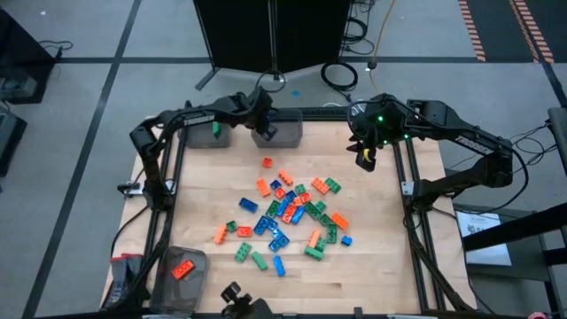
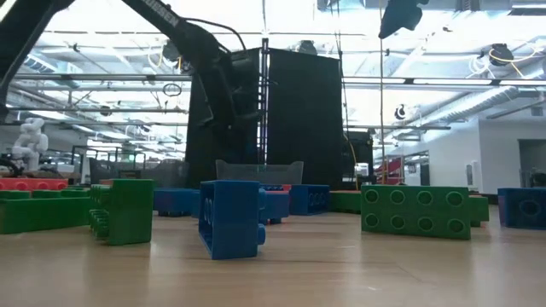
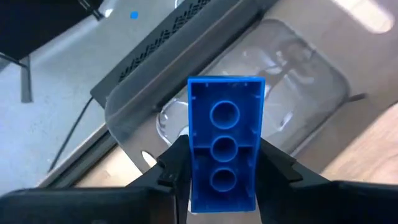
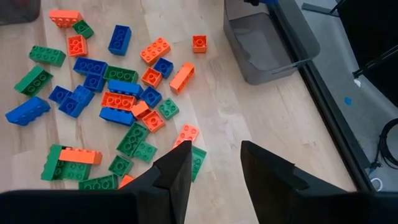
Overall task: Sort blocks
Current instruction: Put the blue gamepiece into the top right black bin, then put the orange gamepiece into the bottom black bin
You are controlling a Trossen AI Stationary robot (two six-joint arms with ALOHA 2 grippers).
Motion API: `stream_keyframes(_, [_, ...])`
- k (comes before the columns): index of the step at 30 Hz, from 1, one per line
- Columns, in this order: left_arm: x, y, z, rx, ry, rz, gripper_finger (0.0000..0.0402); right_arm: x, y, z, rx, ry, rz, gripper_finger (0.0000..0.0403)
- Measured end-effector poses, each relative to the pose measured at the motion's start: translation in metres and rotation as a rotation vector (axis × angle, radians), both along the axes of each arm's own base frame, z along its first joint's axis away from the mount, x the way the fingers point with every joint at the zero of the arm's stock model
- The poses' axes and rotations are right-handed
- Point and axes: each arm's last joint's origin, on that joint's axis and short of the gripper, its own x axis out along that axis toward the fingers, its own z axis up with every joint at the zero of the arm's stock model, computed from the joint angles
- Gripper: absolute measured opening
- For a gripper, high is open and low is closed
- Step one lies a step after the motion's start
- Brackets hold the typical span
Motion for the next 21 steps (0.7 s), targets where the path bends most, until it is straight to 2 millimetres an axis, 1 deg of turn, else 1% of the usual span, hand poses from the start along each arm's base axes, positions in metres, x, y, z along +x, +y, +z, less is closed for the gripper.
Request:
stream_keyframes(1, [0.0,0.0,-0.002,0.007,0.013,-0.017,0.0125,0.0,0.0,0.0,0.003,-0.001,-0.003,0.0135])
stream_keyframes(2, [0.001,0.001,-0.003,0.011,0.025,-0.033,0.0145,0.0,0.0,0.0,0.004,-0.001,-0.005,0.0135])
stream_keyframes(7, [0.005,-0.002,-0.001,0.036,0.012,-0.064,0.0264,0.0,0.0,0.0,0.017,-0.005,-0.021,0.0135])
stream_keyframes(8, [0.005,-0.003,0.0,0.038,0.01,-0.066,0.0282,0.0,0.0,0.0,0.017,-0.005,-0.021,0.0135])
stream_keyframes(10, [0.007,-0.004,0.002,0.048,0.007,-0.066,0.0307,0.0,0.0,0.0,0.017,-0.005,-0.021,0.0135])
stream_keyframes(12, [0.008,-0.005,0.006,0.05,0.008,-0.069,0.0318,0.0,0.0,0.0,0.016,-0.005,-0.021,0.0135])
stream_keyframes(14, [0.011,-0.005,0.012,0.053,-0.005,-0.074,0.032,0.0,0.0,0.0,0.016,-0.006,-0.022,0.0135])
stream_keyframes(16, [0.017,-0.008,0.02,0.037,-0.055,-0.096,0.0318,0.0,0.0,0.0,0.016,-0.007,-0.021,0.0135])
stream_keyframes(19, [0.031,-0.02,0.036,-0.034,-0.168,-0.16,0.0309,0.0,0.0,0.0,0.016,-0.007,-0.021,0.0135])
stream_keyframes(21, [0.043,-0.034,0.048,-0.054,-0.228,-0.254,0.0303,0.0,0.0,0.0,0.016,-0.007,-0.021,0.0135])
